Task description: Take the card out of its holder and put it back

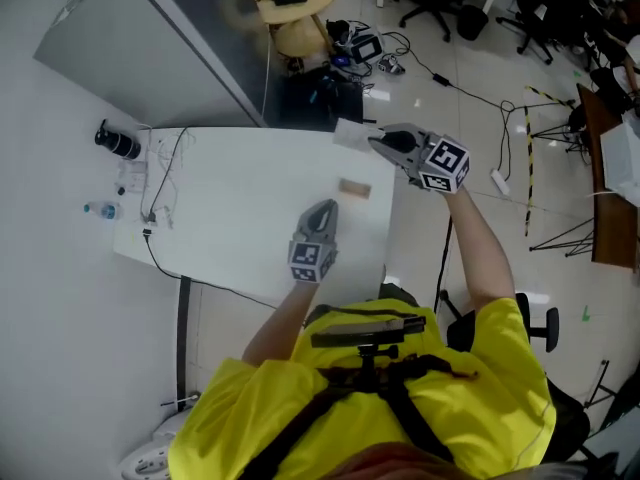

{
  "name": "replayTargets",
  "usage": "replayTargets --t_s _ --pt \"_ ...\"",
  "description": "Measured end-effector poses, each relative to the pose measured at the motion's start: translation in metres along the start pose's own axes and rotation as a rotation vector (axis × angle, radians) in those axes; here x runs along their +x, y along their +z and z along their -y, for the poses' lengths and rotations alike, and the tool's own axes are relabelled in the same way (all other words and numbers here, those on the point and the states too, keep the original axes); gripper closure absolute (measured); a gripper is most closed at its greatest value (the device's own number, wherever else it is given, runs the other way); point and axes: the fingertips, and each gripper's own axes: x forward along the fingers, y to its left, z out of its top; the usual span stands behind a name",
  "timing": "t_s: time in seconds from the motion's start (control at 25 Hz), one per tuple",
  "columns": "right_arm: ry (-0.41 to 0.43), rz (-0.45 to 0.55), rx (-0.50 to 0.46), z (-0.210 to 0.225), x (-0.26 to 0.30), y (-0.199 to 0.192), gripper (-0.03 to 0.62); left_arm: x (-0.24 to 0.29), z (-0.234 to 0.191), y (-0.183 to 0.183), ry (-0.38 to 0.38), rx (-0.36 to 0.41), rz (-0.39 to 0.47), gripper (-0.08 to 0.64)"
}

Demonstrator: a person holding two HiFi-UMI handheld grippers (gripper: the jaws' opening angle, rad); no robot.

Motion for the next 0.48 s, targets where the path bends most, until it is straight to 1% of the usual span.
replayTargets --t_s 0.12,0.24,0.48 --pt "0.008 0.001 -0.024 -0.009 0.001 0.013 0.572 -0.009 0.002 -0.001 0.008 0.011 -0.005 0.555" --pt "-0.005 -0.010 -0.023 -0.013 0.001 0.006 0.572 -0.009 0.011 -0.004 -0.036 0.040 -0.024 0.555" --pt "-0.007 -0.020 0.002 -0.014 -0.006 -0.008 0.572 -0.005 0.017 0.009 -0.024 0.049 0.021 0.555"
